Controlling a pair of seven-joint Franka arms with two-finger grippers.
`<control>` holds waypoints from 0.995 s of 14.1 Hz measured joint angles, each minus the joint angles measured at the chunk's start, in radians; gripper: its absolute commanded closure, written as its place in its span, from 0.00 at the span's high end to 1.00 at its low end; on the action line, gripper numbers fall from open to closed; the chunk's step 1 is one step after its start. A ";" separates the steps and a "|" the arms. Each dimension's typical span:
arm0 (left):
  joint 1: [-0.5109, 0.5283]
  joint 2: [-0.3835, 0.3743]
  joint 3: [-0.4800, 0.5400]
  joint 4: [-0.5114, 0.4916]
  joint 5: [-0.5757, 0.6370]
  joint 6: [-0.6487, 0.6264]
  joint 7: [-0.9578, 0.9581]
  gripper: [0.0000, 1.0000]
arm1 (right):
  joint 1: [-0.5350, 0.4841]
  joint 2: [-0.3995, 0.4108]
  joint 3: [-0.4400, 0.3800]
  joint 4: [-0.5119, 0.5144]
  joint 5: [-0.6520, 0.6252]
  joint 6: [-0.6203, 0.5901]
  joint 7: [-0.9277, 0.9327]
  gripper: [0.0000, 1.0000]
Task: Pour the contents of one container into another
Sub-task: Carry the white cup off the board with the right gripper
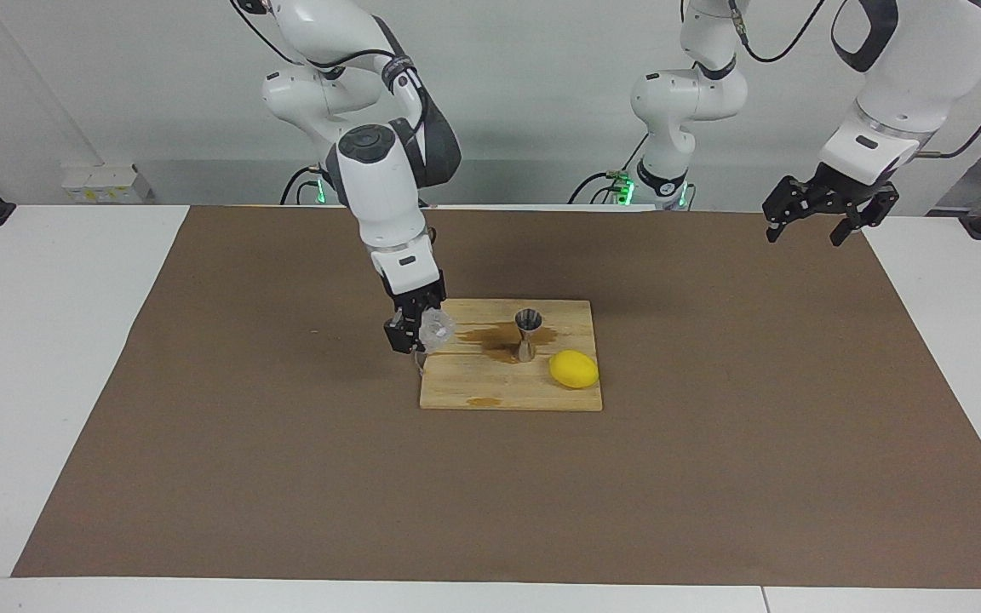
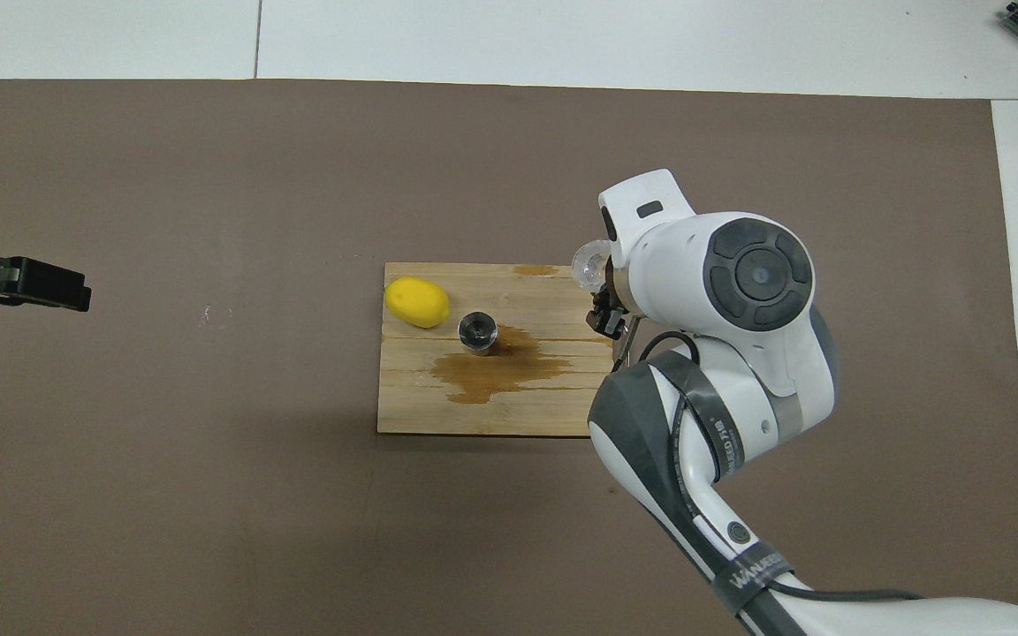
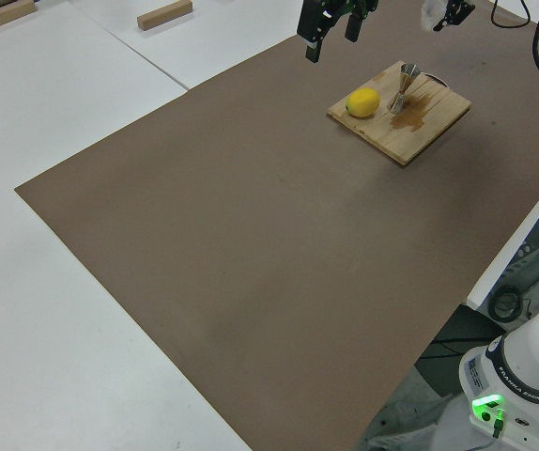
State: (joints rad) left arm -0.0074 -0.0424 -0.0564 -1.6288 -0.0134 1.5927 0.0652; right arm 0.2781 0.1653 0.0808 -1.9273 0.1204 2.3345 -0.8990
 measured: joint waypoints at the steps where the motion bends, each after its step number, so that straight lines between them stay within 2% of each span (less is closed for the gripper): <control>1: -0.002 0.000 -0.001 0.000 0.000 0.000 0.000 1.00 | -0.020 -0.005 0.000 -0.023 0.057 0.016 -0.056 0.50; 6: -0.011 0.005 -0.003 -0.001 0.000 0.000 -0.003 1.00 | -0.120 -0.037 -0.002 -0.148 0.294 0.065 -0.384 0.50; 14: -0.011 0.006 -0.003 -0.001 0.000 0.000 -0.006 1.00 | -0.253 -0.045 -0.003 -0.267 0.615 0.065 -0.797 0.50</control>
State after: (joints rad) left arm -0.0187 -0.0365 -0.0591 -1.6293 -0.0135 1.5927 0.0594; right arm 0.0246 0.1205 0.0776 -2.1944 0.7356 2.3997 -1.6955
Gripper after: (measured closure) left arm 0.000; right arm 0.445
